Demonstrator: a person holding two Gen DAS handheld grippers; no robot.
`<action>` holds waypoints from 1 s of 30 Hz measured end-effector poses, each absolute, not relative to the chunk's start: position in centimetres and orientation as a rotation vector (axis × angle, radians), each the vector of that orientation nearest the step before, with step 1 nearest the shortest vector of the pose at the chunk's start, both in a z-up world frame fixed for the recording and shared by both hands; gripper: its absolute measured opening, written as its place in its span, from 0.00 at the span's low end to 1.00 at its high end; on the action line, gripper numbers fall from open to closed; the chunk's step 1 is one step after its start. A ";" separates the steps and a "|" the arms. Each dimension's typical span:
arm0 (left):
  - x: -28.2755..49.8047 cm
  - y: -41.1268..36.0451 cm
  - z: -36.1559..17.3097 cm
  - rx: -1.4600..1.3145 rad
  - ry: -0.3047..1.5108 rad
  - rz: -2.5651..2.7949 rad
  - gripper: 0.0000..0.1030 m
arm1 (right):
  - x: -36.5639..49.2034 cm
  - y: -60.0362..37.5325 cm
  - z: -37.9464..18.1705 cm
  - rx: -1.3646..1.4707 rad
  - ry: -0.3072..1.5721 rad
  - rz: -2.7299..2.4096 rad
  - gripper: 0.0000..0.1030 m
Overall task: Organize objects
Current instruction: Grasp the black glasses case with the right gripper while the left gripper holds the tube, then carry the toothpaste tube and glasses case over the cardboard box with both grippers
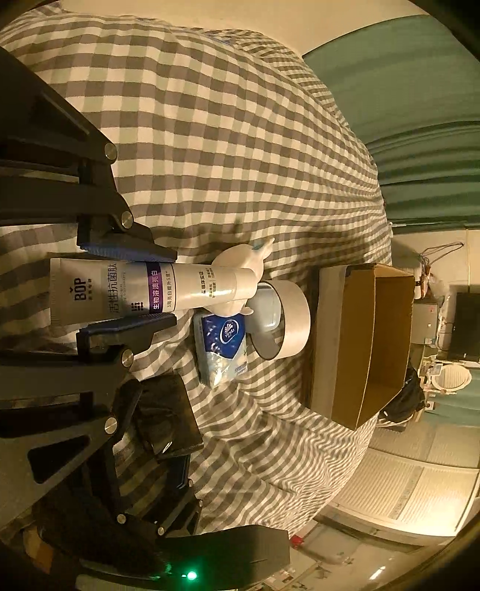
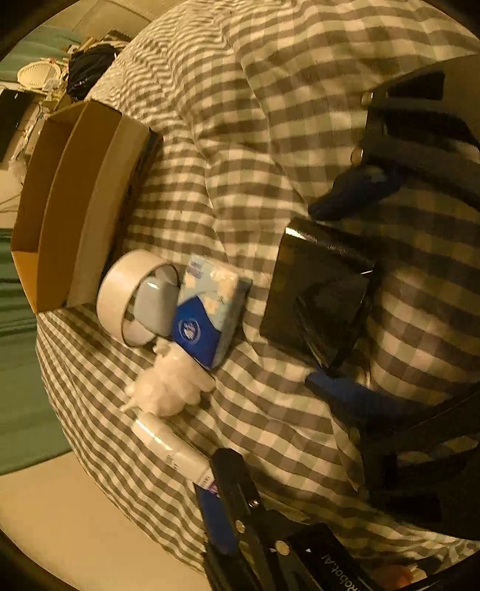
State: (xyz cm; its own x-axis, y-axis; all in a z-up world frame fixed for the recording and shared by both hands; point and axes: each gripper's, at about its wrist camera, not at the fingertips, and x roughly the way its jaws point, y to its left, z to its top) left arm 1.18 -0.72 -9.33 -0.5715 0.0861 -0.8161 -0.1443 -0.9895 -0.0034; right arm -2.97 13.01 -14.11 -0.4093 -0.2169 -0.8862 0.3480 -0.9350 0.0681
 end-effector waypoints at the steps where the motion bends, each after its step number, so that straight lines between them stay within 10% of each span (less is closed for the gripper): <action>1: 1.2 -0.7 -9.3 -1.382 0.097 2.674 0.27 | -2.9 13.0 -14.2 1.467 0.186 -2.380 0.73; 30: 2.8 -1.0 -0.4 -1.147 0.099 2.749 0.27 | 2.1 13.7 -2.0 1.092 0.259 -2.605 0.70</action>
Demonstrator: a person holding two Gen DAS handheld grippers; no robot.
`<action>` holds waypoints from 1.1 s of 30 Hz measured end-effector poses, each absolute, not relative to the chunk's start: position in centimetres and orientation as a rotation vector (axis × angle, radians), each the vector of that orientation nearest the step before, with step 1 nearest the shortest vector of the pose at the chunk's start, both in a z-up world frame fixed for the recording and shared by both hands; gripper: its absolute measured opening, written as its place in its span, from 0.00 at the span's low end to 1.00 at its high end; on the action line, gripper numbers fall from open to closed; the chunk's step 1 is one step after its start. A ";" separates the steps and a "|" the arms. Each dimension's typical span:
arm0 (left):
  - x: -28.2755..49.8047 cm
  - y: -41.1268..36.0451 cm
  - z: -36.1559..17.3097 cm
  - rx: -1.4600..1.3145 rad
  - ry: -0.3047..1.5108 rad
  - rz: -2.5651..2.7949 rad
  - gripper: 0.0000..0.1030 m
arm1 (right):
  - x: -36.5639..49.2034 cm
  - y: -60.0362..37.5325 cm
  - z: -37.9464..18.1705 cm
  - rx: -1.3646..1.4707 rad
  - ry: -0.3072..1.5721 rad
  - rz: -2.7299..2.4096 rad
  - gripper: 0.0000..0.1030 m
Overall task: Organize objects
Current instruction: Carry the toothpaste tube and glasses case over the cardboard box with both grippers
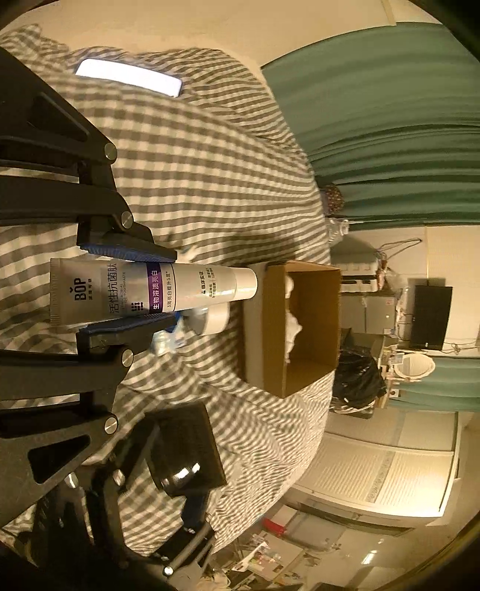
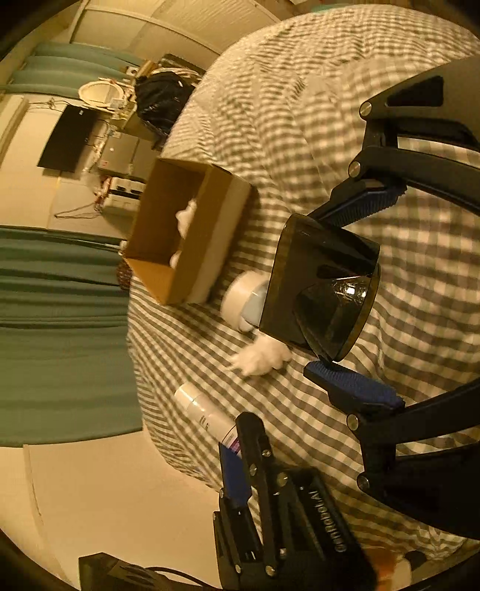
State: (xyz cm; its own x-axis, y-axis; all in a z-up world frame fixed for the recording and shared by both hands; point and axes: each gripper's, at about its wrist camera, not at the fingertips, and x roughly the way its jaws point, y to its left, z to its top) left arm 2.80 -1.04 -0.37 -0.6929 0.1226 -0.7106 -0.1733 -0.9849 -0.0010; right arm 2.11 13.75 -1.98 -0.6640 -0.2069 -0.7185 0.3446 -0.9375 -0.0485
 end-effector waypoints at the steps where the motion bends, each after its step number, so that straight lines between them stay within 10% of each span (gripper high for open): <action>1: 2.4 -1.1 -0.1 -1.141 0.099 2.751 0.27 | 1.9 13.9 -1.4 1.073 0.266 -2.618 0.70; 33: -25.5 1.9 7.4 -0.856 0.169 2.807 0.27 | -24.6 18.9 12.5 0.728 0.106 -2.782 0.70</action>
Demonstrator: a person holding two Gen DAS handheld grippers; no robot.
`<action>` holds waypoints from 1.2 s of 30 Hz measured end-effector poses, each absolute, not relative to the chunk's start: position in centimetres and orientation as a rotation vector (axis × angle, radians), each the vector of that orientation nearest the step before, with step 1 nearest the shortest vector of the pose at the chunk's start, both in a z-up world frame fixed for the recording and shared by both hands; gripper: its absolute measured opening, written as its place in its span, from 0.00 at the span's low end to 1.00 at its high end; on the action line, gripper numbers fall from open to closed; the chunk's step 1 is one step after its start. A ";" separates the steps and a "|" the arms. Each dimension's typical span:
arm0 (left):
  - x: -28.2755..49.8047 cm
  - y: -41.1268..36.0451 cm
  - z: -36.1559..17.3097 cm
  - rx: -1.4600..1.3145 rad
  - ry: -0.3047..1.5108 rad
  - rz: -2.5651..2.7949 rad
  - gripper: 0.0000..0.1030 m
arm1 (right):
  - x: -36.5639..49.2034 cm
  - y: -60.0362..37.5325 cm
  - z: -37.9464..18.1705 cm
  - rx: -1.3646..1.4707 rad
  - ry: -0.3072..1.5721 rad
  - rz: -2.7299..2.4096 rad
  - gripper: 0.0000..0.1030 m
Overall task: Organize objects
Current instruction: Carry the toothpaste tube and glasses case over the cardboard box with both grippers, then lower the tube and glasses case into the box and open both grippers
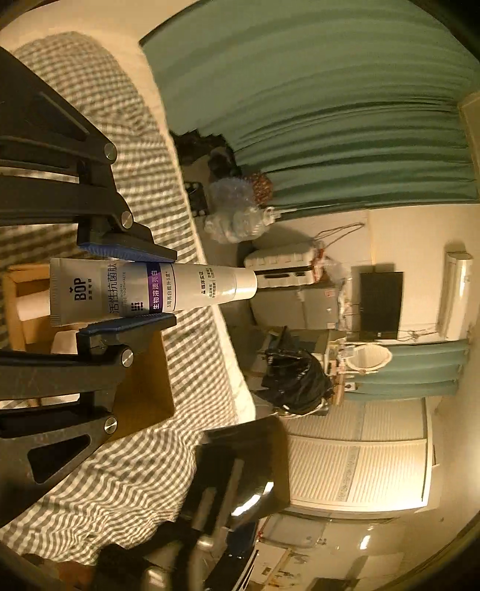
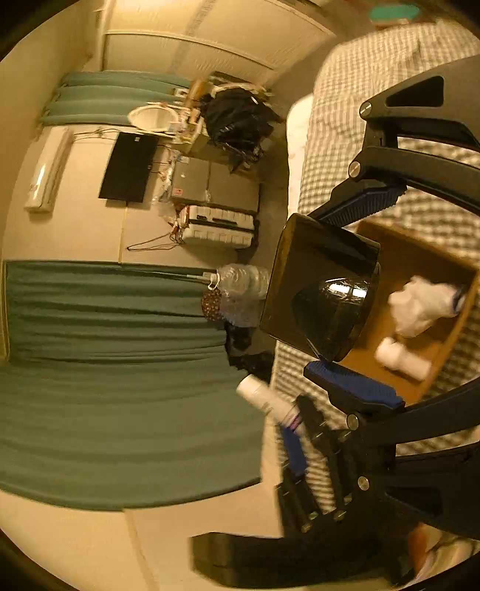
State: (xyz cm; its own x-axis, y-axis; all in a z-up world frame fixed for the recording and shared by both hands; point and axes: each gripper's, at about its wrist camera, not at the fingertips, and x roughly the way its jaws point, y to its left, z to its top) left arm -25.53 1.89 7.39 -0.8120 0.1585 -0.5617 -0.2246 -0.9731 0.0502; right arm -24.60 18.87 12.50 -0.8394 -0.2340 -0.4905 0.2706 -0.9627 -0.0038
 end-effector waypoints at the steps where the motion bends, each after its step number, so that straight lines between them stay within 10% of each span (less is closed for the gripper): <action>1: -26.3 1.7 6.5 -0.875 0.160 2.800 0.27 | -25.5 19.0 12.2 0.731 0.067 -2.781 0.70; 14: -30.7 3.9 -3.5 -1.106 0.300 2.656 0.27 | -32.5 19.9 -0.8 1.051 -0.088 -2.716 0.70; 32: -29.7 5.4 -7.1 -1.147 0.287 2.538 0.28 | -31.9 20.6 -4.9 1.170 -0.087 -2.690 0.71; 36: -29.5 4.8 -6.7 -1.159 0.260 2.542 0.57 | -31.7 20.8 -4.4 1.146 -0.120 -2.682 0.72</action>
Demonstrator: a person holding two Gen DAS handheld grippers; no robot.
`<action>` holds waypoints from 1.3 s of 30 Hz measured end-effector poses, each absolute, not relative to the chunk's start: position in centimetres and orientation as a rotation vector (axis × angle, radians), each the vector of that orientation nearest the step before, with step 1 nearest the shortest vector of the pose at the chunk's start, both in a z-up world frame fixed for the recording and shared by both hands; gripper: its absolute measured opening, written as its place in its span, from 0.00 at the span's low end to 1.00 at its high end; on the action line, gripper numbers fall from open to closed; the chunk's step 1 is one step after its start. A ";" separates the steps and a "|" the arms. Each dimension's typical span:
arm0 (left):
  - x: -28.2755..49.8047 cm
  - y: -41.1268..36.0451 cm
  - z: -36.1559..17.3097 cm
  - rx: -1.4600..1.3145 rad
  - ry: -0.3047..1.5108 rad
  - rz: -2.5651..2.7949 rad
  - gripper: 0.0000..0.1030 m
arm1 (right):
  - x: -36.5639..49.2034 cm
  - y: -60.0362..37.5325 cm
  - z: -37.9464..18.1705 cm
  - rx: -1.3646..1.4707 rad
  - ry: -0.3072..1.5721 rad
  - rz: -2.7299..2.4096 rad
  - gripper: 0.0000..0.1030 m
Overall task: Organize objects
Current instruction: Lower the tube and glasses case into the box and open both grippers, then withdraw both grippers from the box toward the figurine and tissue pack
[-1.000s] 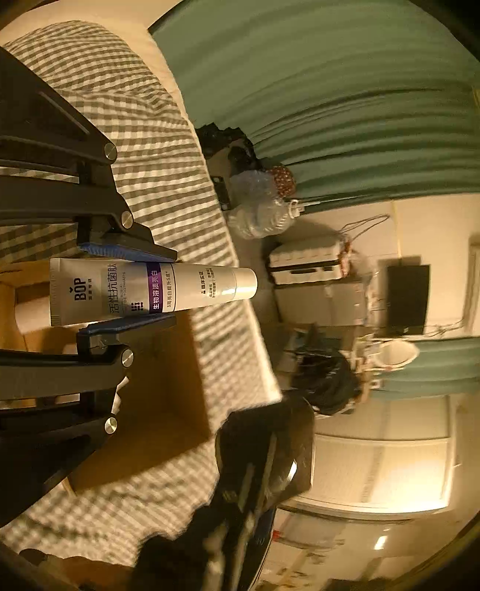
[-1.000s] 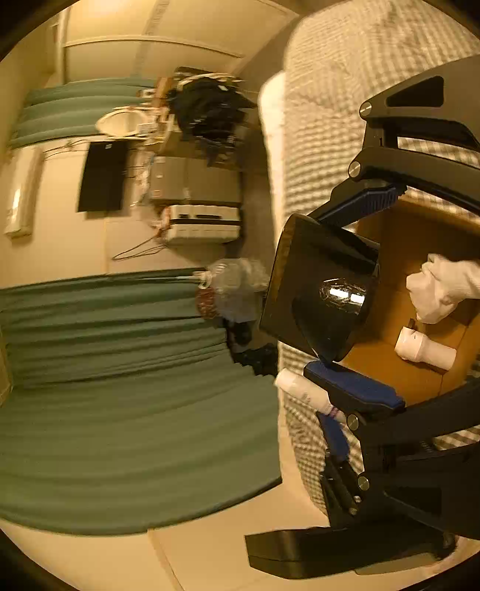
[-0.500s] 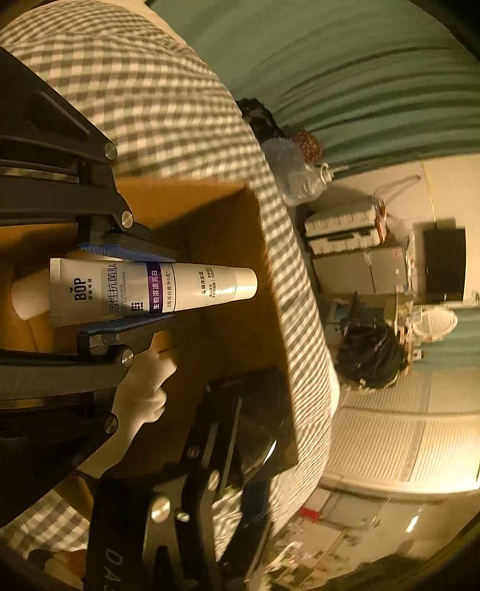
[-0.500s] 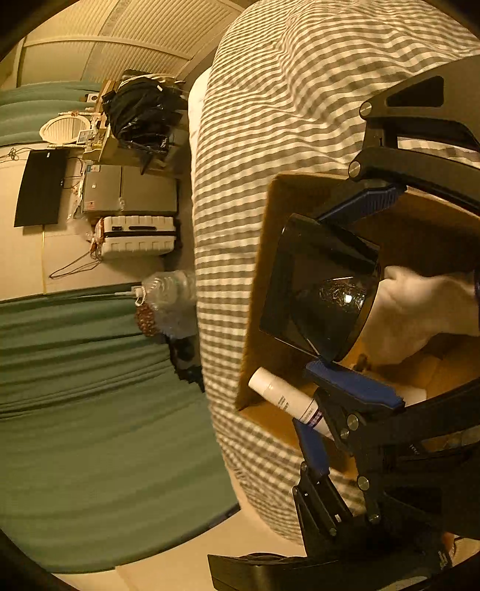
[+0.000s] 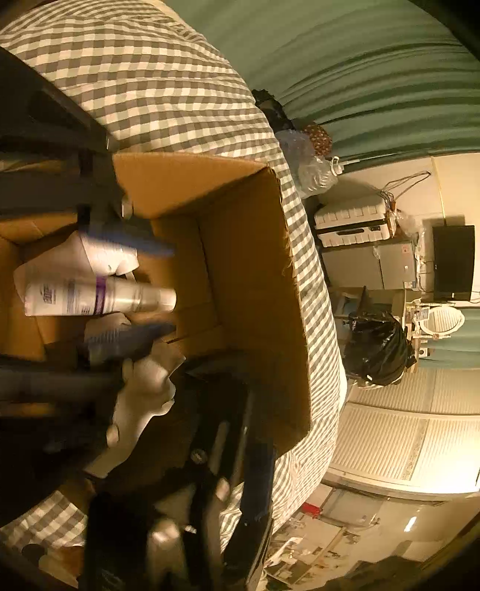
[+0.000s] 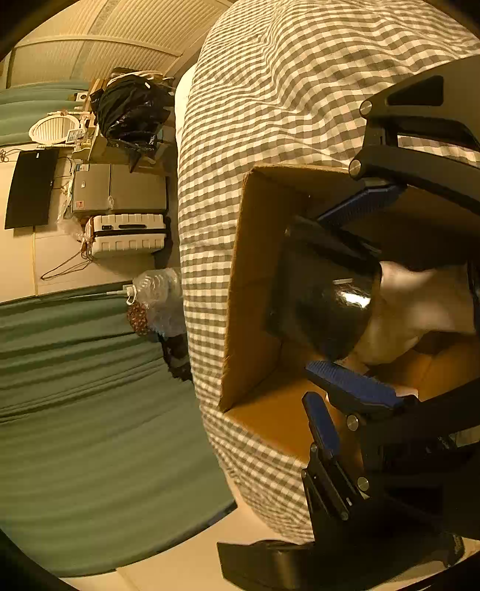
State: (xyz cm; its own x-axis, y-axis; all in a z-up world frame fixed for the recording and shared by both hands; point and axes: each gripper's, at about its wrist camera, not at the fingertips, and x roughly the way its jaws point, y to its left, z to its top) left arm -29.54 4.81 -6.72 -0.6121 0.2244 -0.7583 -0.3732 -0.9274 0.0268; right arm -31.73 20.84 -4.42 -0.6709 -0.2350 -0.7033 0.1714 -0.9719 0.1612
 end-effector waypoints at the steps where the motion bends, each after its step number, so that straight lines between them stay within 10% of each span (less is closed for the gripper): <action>1: -29.4 4.7 -6.6 -1.150 0.254 2.550 0.66 | -31.6 20.9 -4.2 1.134 -0.131 -2.684 0.72; 23: -19.8 0.7 4.4 -0.861 0.128 2.833 0.90 | -22.0 22.2 3.9 0.814 -0.098 -2.784 0.92; 39: -9.1 -4.4 0.4 -1.009 0.158 2.995 0.99 | -10.4 22.5 2.0 0.702 -0.024 -2.822 0.98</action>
